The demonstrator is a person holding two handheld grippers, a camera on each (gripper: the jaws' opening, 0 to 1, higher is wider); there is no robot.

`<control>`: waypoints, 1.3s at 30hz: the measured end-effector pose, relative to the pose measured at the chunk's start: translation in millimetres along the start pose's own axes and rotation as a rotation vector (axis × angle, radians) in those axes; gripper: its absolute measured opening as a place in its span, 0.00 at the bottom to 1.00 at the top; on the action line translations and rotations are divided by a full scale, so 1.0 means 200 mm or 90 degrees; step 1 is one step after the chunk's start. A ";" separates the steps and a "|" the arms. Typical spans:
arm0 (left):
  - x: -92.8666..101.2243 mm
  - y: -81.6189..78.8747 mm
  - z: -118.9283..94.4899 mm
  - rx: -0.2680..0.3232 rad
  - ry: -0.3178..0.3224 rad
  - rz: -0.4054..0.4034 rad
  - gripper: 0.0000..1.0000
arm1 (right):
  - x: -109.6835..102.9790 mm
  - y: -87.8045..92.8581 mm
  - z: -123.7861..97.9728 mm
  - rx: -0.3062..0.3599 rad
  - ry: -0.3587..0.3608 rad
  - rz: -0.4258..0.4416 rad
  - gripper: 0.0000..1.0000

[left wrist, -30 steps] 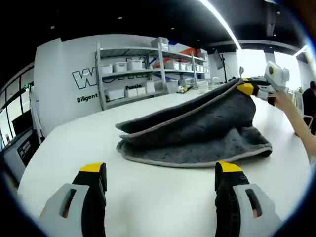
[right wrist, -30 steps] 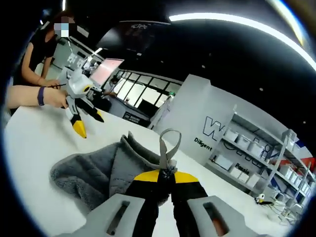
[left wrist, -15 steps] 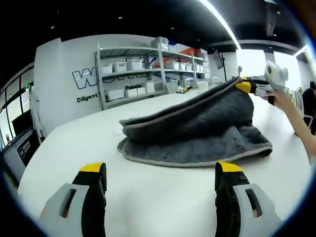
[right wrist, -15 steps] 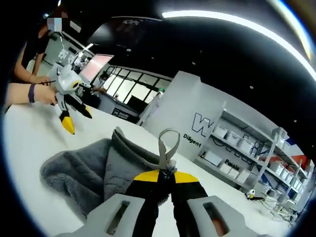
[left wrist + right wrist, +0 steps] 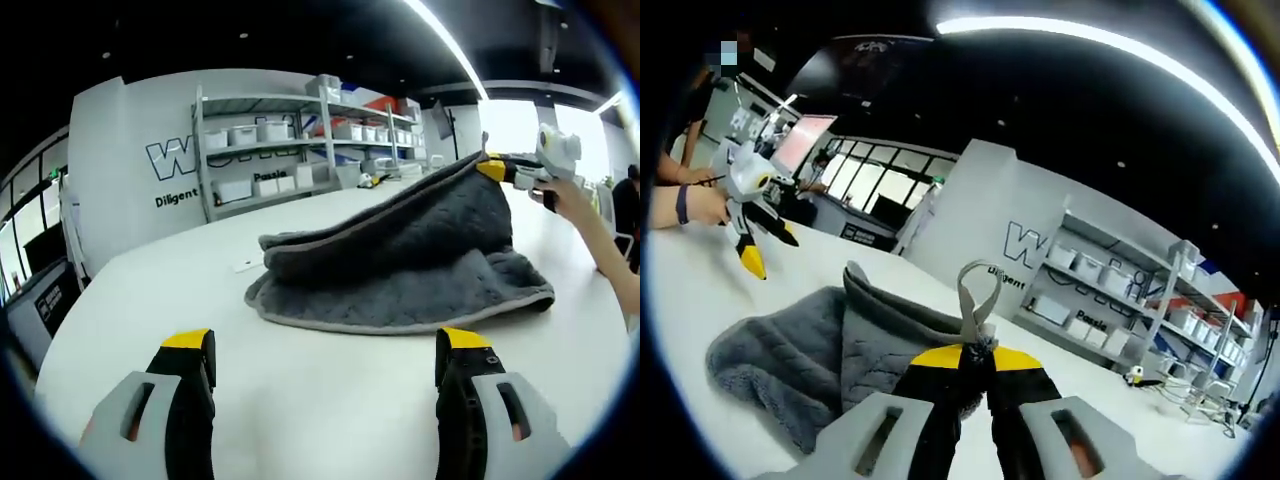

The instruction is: Open the folded towel by lifting each exposed corner and separating the folded layers until the towel lies flat within the target outline without major curled edges

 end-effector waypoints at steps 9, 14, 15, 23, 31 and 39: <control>0.00 0.00 0.00 -0.001 0.000 0.000 0.90 | 0.05 0.02 -0.02 -0.003 0.036 0.036 0.04; 0.00 0.00 0.00 -0.001 0.000 0.001 0.90 | 0.06 0.06 -0.02 -0.020 0.039 0.065 0.04; 0.00 0.00 0.00 -0.001 0.001 0.001 0.90 | 0.06 0.07 -0.02 -0.028 0.037 0.069 0.05; 0.00 0.00 0.00 -0.003 0.000 0.002 0.90 | 0.06 0.15 -0.02 -0.080 0.028 0.103 0.06; 0.00 0.00 0.00 -0.006 0.000 0.002 0.90 | 0.03 0.26 -0.03 -0.149 0.007 0.132 0.09; 0.00 0.00 0.00 -0.005 0.000 0.003 0.90 | 0.00 0.35 -0.04 -0.190 -0.018 0.166 0.13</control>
Point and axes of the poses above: the point that each gripper's makers call its tool centre point, and the gripper's own axes: z roughly forward along the fingers, x roughly to its right, y roughly out of its underside, the point moved 7 cm from there along -z, roughly backward along the fingers, and after that the axes turned 15 degrees about -z, right-handed, at the moved point
